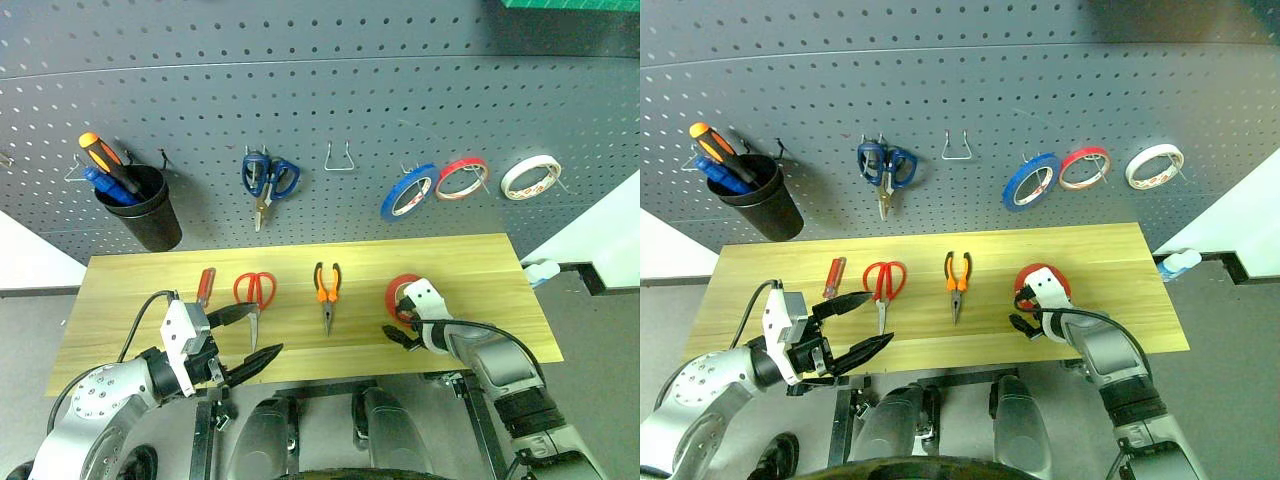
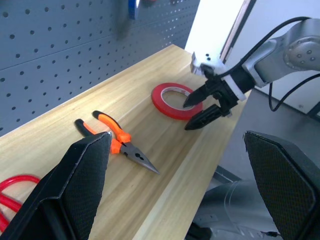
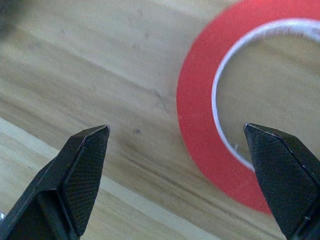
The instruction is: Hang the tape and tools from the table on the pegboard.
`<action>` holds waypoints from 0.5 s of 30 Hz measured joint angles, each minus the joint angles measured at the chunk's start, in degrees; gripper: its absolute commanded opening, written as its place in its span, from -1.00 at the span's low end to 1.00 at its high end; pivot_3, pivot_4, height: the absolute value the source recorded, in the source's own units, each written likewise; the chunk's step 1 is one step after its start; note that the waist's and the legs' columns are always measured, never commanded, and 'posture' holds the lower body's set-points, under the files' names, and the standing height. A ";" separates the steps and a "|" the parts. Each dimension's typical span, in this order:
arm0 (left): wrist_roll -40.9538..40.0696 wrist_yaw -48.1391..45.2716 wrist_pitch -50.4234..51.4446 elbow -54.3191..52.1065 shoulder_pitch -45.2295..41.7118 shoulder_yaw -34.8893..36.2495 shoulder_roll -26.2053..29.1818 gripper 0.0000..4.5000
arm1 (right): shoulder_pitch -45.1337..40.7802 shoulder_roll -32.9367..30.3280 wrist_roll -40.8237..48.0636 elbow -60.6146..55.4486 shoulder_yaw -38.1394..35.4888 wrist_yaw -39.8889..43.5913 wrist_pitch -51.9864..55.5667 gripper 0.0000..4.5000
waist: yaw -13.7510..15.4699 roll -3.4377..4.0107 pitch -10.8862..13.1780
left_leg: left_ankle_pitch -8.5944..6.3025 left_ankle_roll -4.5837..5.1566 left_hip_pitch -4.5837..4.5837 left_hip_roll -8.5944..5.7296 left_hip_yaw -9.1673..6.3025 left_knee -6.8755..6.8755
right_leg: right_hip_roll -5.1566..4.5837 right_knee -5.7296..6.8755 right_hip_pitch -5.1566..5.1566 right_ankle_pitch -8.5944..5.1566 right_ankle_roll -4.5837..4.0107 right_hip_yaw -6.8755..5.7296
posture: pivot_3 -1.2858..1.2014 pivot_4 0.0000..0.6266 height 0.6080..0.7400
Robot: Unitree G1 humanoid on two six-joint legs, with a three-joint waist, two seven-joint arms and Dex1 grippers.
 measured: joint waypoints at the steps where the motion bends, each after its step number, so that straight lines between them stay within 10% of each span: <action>1: 0.00 -0.01 -0.01 0.00 -0.04 0.00 0.00 1.00 | -0.10 -0.03 -0.29 0.10 0.23 0.02 -0.10 0.84 | -0.02 0.00 0.00 | 0.00 0.00 0.00 0.00 0.00 0.01 | 0.03 0.00 0.00 0.00 0.00 -0.01 | 0.02 -0.41 1.00; 11: 0.02 -0.50 -0.17 0.00 0.15 0.03 0.02 1.00 | -1.54 -1.20 -5.79 2.86 2.66 -1.00 -4.43 -0.58 | 0.00 0.00 0.00 | 0.00 0.00 0.01 0.01 0.00 0.02 | 0.10 0.01 0.01 0.02 0.04 -0.01 | 0.02 -0.39 1.00; 15: 0.17 -0.68 -0.93 0.05 0.09 0.04 0.02 1.00 | -1.57 -1.80 -7.72 3.22 3.93 -0.57 -6.56 -0.70 | 0.00 -0.01 -0.01 | 0.00 0.00 0.04 0.01 -0.01 0.05 | 0.11 0.01 0.06 0.02 0.02 -0.02 | 0.02 -0.40 1.00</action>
